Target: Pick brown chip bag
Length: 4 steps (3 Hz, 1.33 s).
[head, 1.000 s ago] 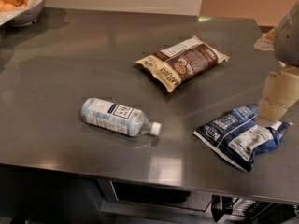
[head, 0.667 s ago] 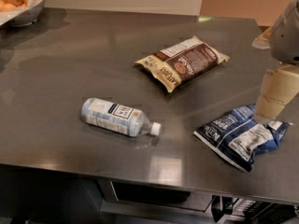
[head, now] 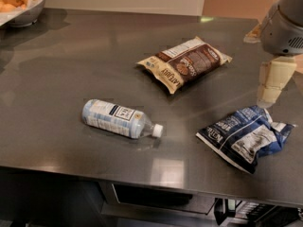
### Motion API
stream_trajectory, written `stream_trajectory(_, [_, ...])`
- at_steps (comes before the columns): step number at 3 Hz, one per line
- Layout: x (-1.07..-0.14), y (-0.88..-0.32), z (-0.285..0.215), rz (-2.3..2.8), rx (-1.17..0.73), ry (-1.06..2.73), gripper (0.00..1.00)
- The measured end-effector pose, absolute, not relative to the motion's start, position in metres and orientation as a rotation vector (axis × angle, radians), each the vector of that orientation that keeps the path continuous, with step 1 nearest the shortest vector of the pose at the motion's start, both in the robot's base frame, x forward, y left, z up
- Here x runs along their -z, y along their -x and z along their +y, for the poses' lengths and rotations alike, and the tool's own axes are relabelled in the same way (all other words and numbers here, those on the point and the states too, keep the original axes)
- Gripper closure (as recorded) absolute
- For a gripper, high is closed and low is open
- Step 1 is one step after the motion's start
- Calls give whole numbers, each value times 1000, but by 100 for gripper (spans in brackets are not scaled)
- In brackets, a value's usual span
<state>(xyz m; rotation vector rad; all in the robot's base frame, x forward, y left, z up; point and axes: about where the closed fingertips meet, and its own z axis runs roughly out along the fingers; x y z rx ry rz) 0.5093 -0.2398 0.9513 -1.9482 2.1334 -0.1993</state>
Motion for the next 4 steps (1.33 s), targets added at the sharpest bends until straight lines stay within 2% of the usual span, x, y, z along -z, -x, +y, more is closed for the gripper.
stream_trajectory(2, [-933,-588,-257,1923,250,2078,0])
stream_trajectory(4, [-915,-657,-242,1793,199,2088,0])
